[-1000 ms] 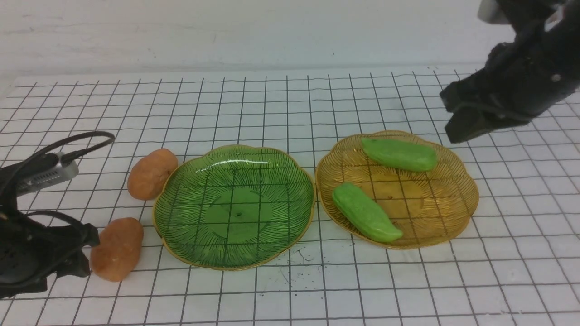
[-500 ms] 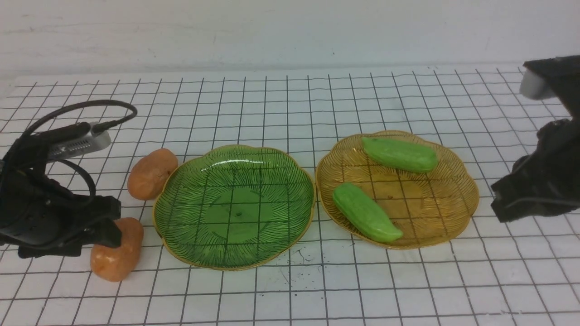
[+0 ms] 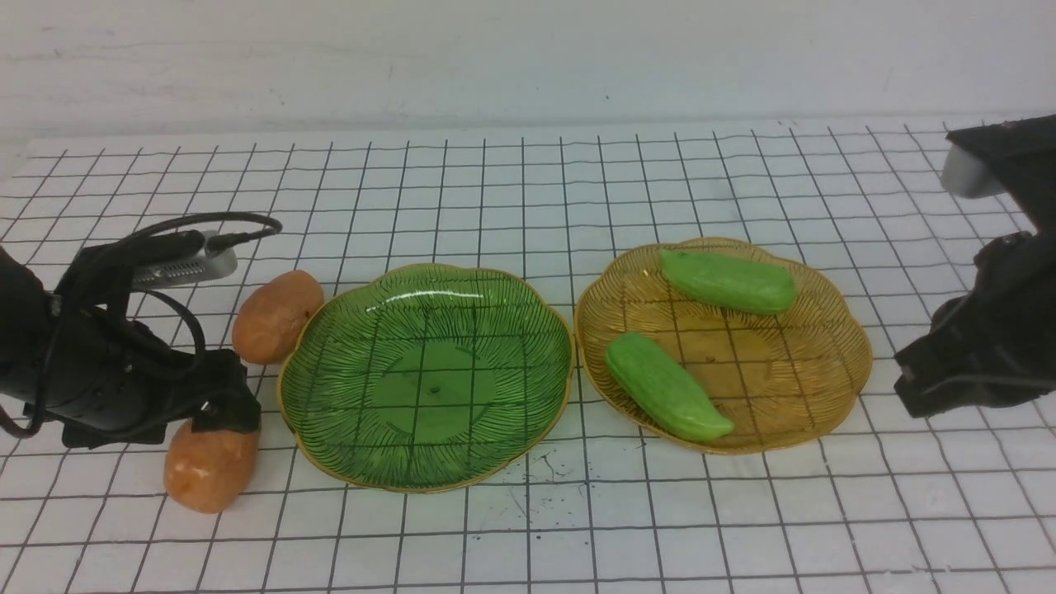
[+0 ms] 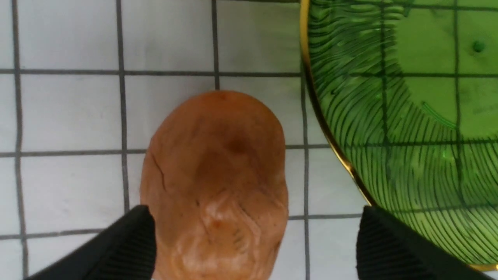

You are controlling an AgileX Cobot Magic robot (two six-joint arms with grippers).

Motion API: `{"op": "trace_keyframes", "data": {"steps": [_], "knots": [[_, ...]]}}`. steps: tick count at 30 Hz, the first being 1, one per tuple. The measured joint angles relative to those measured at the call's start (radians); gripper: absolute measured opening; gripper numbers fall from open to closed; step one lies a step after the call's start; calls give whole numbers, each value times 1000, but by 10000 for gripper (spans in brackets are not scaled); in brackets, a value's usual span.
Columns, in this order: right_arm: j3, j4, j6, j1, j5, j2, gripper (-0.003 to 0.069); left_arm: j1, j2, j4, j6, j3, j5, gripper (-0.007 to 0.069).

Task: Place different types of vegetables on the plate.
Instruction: 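Put the potatoes from the left side into the left plate with the left gripper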

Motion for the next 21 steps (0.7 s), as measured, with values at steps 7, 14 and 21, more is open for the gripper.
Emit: {"op": "trace_keyframes", "data": {"steps": [7, 14, 21], "knots": [[0, 3, 0, 0, -1, 0, -15, 0, 53, -1, 1, -1, -3, 559], [0, 23, 0, 0, -1, 0, -15, 0, 96, -5, 1, -8, -4, 476], [1, 23, -1, 0, -1, 0, -15, 1, 99, 12, -3, -14, 1, 442]]}}
